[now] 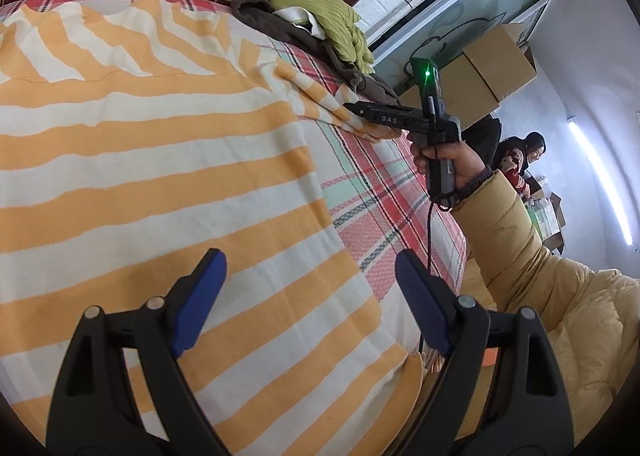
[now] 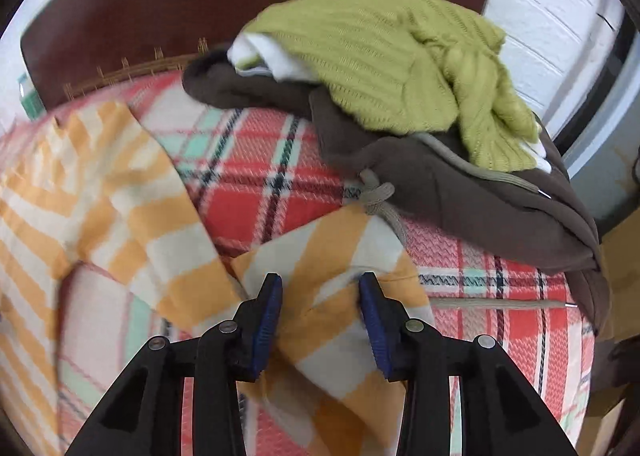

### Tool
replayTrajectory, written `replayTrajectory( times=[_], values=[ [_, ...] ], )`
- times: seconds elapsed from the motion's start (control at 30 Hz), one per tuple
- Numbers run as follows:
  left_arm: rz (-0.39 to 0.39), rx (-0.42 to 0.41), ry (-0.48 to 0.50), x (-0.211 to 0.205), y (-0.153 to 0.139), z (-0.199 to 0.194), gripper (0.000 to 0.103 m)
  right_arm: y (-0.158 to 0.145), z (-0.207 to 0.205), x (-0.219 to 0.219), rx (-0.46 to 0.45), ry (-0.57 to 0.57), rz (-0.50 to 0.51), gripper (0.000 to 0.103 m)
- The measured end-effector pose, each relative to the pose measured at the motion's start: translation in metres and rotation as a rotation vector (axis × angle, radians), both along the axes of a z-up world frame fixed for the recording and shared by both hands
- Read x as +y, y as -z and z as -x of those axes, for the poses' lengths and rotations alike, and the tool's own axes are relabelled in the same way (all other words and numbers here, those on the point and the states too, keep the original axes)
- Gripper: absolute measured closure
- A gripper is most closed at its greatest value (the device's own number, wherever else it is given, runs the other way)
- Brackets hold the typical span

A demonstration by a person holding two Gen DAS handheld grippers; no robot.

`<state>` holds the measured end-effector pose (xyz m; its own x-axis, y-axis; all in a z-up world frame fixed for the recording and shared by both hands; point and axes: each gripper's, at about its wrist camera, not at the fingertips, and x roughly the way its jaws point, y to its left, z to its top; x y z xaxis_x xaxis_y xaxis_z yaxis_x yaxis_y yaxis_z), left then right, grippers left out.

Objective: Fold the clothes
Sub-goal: 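Grasp the sleeve cuff with the right gripper and lift it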

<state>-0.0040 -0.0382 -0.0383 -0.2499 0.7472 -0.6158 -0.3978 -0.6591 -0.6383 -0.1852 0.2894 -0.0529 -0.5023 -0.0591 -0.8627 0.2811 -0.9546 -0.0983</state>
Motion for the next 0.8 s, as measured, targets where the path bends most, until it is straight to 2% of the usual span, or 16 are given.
replayTrajectory(
  times=[0.07,0.3,0.4,0.43,0.53,0.6,0.63,0.67,0.8],
  values=[
    [0.000,-0.004,-0.002,0.000,0.001,0.001,0.016,-0.006,0.000,0.010,0.024,0.063,0.011,0.097],
    [0.017,0.010,0.015,0.011,-0.005,0.019,0.016,-0.061,-0.046,0.101,0.168,0.285,0.446,0.097],
    [0.029,0.026,0.034,0.022,-0.010,0.029,0.016,-0.074,-0.077,0.143,0.232,0.406,0.596,0.097],
    [0.034,0.032,0.041,0.026,-0.011,0.032,0.017,-0.073,-0.085,0.152,0.234,0.443,0.609,0.097],
    [0.040,0.052,0.065,0.037,-0.016,0.039,0.016,-0.053,-0.106,0.167,0.150,0.509,0.609,0.092],
    [0.044,0.058,0.079,0.045,-0.018,0.042,0.016,-0.040,-0.118,0.174,0.096,0.542,0.588,0.082],
    [0.044,0.057,0.085,0.048,-0.018,0.044,0.016,-0.035,-0.122,0.171,0.074,0.538,0.539,0.075],
    [0.045,0.056,0.090,0.050,-0.018,0.045,0.016,-0.032,-0.127,0.168,0.061,0.527,0.492,0.064],
    [0.051,0.054,0.097,0.057,-0.017,0.047,0.016,-0.048,-0.141,0.129,0.137,0.331,0.311,0.061]
  ],
)
